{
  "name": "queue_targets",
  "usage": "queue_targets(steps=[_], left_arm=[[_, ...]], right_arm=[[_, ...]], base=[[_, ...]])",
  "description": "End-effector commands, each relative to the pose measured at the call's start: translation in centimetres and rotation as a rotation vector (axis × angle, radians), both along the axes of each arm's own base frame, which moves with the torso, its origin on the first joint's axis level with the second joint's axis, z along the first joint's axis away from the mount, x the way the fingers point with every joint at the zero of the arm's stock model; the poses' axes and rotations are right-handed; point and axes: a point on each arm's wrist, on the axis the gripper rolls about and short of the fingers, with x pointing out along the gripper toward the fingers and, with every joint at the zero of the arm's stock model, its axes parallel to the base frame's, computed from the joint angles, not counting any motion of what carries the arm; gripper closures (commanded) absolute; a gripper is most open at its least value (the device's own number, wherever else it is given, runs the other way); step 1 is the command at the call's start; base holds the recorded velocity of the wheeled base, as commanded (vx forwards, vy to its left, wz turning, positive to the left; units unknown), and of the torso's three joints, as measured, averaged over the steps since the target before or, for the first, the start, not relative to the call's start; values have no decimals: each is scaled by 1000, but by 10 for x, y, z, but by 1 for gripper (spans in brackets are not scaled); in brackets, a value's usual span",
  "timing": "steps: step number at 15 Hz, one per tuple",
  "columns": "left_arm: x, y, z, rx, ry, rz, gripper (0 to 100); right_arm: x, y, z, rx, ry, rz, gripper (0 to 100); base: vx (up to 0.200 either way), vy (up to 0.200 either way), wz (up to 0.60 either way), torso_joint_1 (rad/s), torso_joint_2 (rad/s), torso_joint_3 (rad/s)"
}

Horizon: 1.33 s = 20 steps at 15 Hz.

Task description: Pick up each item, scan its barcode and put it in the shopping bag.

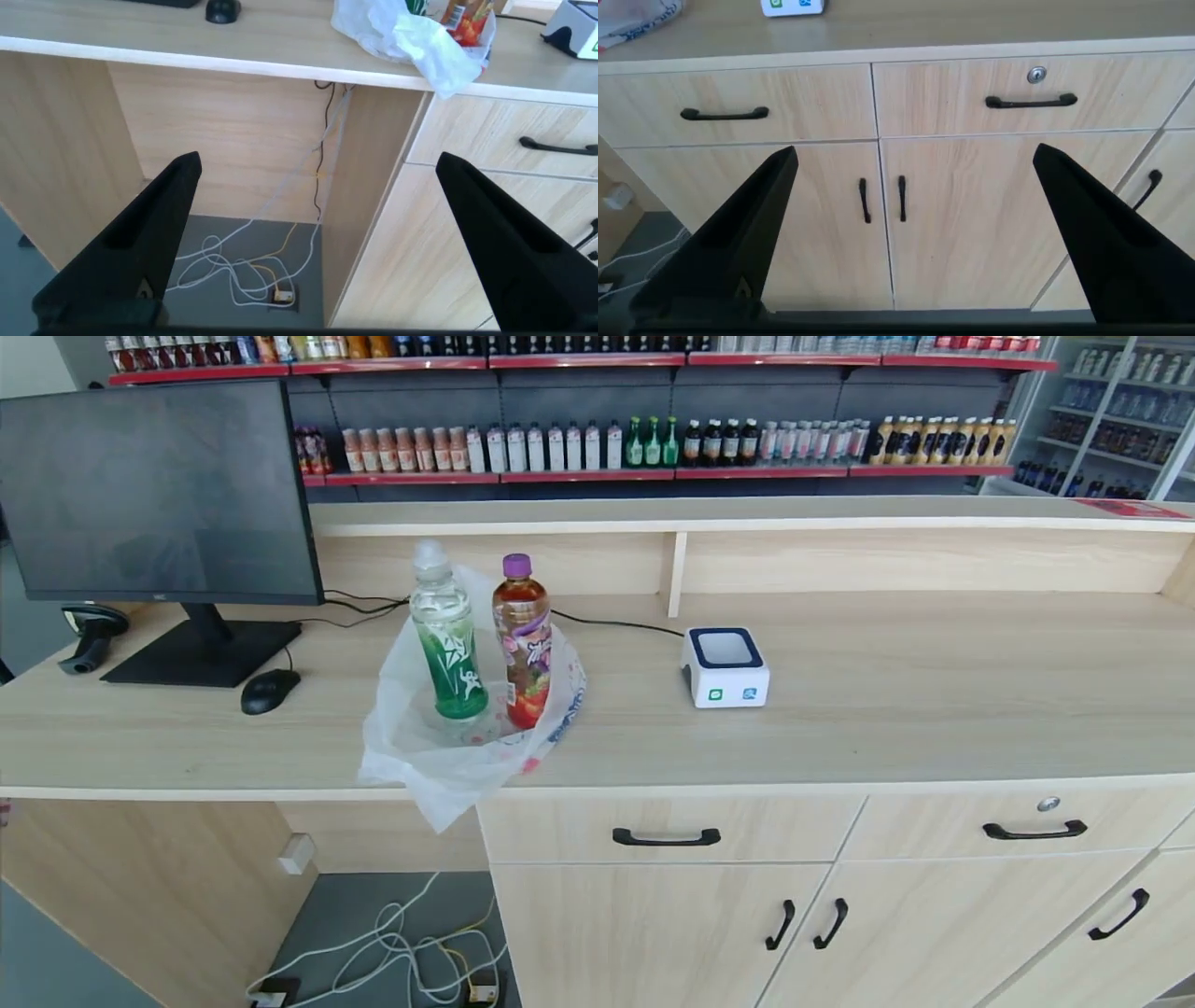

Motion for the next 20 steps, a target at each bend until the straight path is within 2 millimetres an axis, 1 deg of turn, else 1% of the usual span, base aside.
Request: queue_targets(steps=[1, 11, 14, 18, 20], left_arm=[[0, 0, 0, 0, -1, 1, 0], [0, 0, 0, 12, 5, -1, 0], [0, 0, 0, 12, 5, -2, 0], [0, 0, 0, 9, 4, -1, 0], [0, 0, -1, 9, 7, -1, 0]], right_arm=[[0, 0, 0, -11, 3, 0, 0], [0, 0, 0, -18, 4, 0, 0], [0, 0, 0, -12, 3, 0, 0], [0, 0, 0, -12, 3, 0, 0], [0, 0, 0, -3, 3, 0, 0]], base=[[0, -200, 0, 7, 2, 2], [0, -200, 0, 2, 2, 2], [0, 0, 0, 0, 0, 0], [-200, 0, 0, 7, 7, 5], [0, 0, 0, 0, 0, 0]])
